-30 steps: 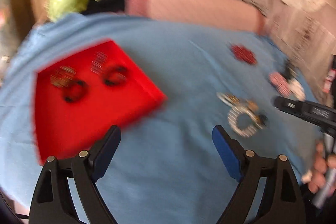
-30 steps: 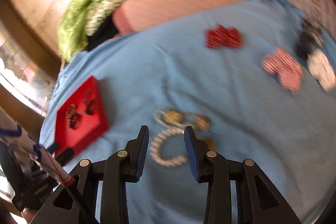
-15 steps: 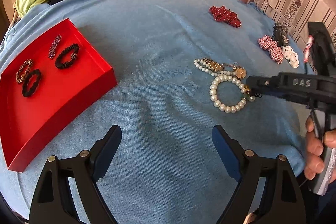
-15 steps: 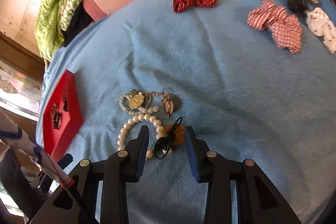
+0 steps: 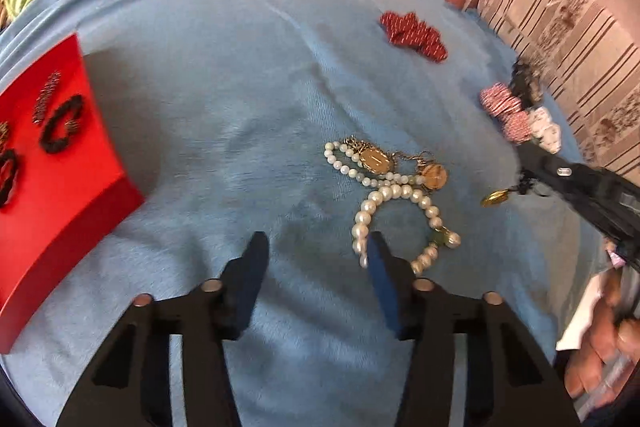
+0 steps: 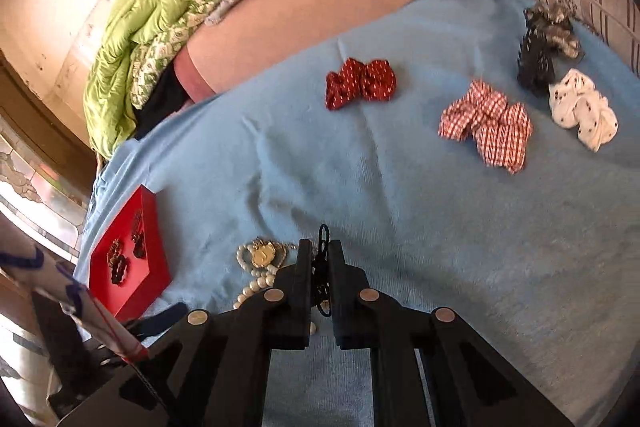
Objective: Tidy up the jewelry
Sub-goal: 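Grasp the pearl bracelet with the left tool while the right tool grasps the black-cord pendant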
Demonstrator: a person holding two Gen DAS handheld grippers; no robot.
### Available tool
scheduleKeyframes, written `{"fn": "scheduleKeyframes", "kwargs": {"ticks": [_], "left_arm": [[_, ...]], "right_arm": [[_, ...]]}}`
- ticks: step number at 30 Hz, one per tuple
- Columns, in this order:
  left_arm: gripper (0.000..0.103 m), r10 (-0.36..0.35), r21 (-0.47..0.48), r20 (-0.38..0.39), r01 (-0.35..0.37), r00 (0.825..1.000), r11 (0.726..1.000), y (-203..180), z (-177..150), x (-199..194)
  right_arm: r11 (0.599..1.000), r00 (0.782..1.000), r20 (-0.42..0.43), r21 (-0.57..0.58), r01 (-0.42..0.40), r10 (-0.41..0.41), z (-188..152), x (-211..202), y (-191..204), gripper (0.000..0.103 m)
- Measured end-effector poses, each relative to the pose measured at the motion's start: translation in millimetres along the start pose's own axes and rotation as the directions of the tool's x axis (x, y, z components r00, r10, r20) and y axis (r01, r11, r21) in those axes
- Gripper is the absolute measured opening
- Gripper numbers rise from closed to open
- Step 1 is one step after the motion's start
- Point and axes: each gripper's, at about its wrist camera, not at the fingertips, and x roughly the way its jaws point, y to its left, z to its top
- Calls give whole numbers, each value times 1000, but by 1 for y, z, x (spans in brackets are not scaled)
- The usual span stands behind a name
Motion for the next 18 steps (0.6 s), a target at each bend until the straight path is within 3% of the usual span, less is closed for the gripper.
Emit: {"fn": "scheduleKeyframes", "kwargs": {"ticks": [6,11,12,13,14,15,18], "left_arm": [[45,75,99,10,-75,997,992,-21,3,14],[44,190,257,89,-207,978,944,-46,-5,22],[38,187,274,99,-208,977,939,-48,-6,22],[20,154,276,100,-176,983,945,-47,-6,21],[10,152,273,107,-176,983,946,-46,-6,20],[10,161,275,123,-190,979,943,-45,-6,19],[10,93,223,134,-122,987,967,-31,-2,10]], "right_arm": [[999,1000,7,-28,-22,22,0,-6,3,8],[998,1000,14,-64,-27,27,0,-4,15,8],[997,1000,15,-69,-25,26,0,-4,17,8],[997,1000,17,-75,-25,26,-1,-4,19,8],[996,999,20,-80,-25,27,0,-4,20,9],[996,999,25,-82,-25,27,0,-5,21,9],[996,999,38,-84,-27,30,0,-7,23,9]]}}
